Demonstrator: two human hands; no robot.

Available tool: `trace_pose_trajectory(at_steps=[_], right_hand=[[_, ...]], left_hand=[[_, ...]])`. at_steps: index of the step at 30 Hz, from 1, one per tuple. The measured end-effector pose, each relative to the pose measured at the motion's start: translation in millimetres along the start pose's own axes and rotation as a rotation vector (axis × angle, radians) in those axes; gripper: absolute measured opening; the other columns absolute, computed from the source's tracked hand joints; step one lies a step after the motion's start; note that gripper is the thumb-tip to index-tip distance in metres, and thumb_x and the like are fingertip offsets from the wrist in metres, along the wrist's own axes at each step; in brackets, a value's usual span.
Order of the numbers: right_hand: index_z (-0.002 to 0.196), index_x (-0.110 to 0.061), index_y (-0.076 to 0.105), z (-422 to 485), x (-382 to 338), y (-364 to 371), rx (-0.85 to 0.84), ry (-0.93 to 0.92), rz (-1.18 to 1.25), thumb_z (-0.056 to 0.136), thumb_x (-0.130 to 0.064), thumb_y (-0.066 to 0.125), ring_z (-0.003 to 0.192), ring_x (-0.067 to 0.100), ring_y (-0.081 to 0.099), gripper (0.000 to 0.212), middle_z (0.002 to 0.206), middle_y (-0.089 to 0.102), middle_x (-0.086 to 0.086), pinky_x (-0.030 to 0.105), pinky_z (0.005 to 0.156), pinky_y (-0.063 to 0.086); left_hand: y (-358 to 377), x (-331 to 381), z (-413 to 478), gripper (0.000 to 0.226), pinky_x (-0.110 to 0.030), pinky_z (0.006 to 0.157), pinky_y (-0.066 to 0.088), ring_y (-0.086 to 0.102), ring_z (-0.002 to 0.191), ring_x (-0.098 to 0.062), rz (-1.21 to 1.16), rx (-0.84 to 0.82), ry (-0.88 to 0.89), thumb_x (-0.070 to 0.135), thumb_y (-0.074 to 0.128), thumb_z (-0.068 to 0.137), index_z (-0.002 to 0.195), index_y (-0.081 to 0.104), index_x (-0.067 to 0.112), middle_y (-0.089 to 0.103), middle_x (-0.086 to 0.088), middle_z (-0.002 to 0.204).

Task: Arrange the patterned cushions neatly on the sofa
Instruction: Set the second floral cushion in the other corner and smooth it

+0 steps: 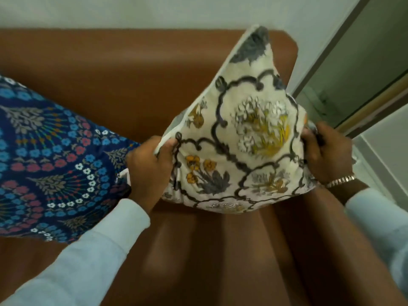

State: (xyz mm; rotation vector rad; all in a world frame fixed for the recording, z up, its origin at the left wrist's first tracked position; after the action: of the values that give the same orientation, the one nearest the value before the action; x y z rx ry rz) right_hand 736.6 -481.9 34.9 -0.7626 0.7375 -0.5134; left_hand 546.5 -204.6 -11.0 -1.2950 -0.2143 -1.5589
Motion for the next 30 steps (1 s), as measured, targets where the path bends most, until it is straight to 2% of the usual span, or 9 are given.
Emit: trace_pose_trajectory(at_steps=[5,9,12,15,17,19,24,26,30], right_hand=[[0.105,-0.004,0.064,49.9,38.9,46.9,-0.154,0.076,-0.124,0.096,-0.025,0.048,0.071,0.04,0.061,0.028,0.08,0.067,0.027,0.03,0.063,0.032],[0.106,-0.006,0.065,48.9,36.2,66.6,-0.017,0.228,-0.1,0.097,-0.025,0.043,0.082,0.042,0.062,0.03,0.09,0.069,0.026,0.038,0.073,0.045],[0.116,-0.013,0.061,25.3,4.9,64.3,0.272,0.201,0.054,0.098,-0.028,0.041,0.111,0.031,0.058,0.031,0.119,0.065,0.015,0.044,0.094,0.045],[0.136,-0.02,0.046,-2.1,-41.9,75.9,0.267,-0.017,0.081,0.098,-0.033,0.039,0.139,0.021,0.035,0.04,0.149,0.042,0.008,0.05,0.112,0.029],[0.142,-0.019,0.038,-13.3,-61.0,92.2,0.124,-0.152,-0.009,0.098,-0.033,0.038,0.146,0.024,0.023,0.047,0.156,0.029,0.01,0.053,0.114,0.022],[0.148,-0.021,0.028,-11.3,-56.7,101.6,0.014,-0.186,-0.141,0.098,-0.036,0.035,0.148,0.024,0.016,0.053,0.16,0.02,0.007,0.052,0.116,0.016],[0.15,-0.023,0.023,5.3,-6.0,90.9,0.047,0.242,-0.159,0.098,-0.047,0.025,0.149,0.021,0.012,0.056,0.161,0.019,0.003,0.059,0.116,0.014],[0.148,-0.025,0.025,4.2,-7.4,84.2,0.165,0.28,-0.148,0.099,-0.046,0.024,0.149,0.02,0.012,0.054,0.16,0.02,0.003,0.06,0.116,0.011],[0.15,-0.029,0.021,-15.5,-43.9,97.0,0.08,-0.106,-0.169,0.096,-0.048,0.03,0.149,0.017,0.006,0.058,0.162,0.014,0.0,0.052,0.118,0.003]], left_hand=[[43.6,-10.3,43.6,0.042,-0.032,0.056,0.032,0.059,0.064,-0.038,0.174,-0.083,-0.108,0.036,0.06,0.091,0.068,0.061,0.001,0.057,-0.012,0.06],[57.3,-5.9,45.2,0.031,-0.037,0.072,0.047,0.065,0.089,-0.037,0.235,0.001,-0.127,0.033,0.053,0.096,0.097,0.067,0.005,0.072,-0.018,0.092],[57.0,7.7,22.0,0.039,-0.046,0.107,0.04,0.052,0.124,-0.019,0.146,0.034,0.095,0.03,0.045,0.098,0.132,0.052,0.01,0.062,-0.011,0.13],[70.6,21.7,-12.3,0.053,-0.054,0.12,0.02,0.022,0.149,-0.028,0.162,-0.181,0.481,0.029,0.038,0.098,0.147,0.035,0.009,0.035,-0.014,0.156],[84.9,21.0,-22.3,0.057,-0.056,0.121,0.014,0.012,0.152,-0.03,0.276,-0.294,0.616,0.028,0.035,0.097,0.151,0.026,0.011,0.024,-0.014,0.161],[92.0,11.0,-12.5,0.061,-0.058,0.12,0.015,0.009,0.152,-0.029,0.413,-0.325,0.543,0.035,0.033,0.098,0.153,0.021,0.013,0.018,-0.011,0.163],[73.9,-24.1,22.1,0.08,-0.058,0.122,0.011,0.004,0.152,-0.03,0.479,-0.162,0.118,0.06,0.022,0.095,0.154,0.01,0.008,0.009,-0.015,0.164],[70.1,-14.0,18.8,0.081,-0.057,0.122,0.008,0.001,0.153,-0.03,0.404,-0.117,0.18,0.06,0.021,0.095,0.154,0.006,0.007,0.006,-0.016,0.164],[89.9,9.9,-1.9,0.077,-0.056,0.122,0.011,0.002,0.153,-0.027,0.407,-0.277,0.524,0.057,0.027,0.096,0.154,0.012,0.01,0.01,-0.014,0.165]])
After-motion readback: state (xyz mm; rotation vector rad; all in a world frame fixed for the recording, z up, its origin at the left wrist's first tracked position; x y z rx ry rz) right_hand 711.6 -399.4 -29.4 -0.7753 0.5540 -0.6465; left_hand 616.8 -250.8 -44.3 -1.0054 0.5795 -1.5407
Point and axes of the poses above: each hand's wrist, its own z-axis towards the middle knuckle, its own y-axis out of the palm, x = y × z, the point moved 1 cm from there along z, towards the middle knuckle
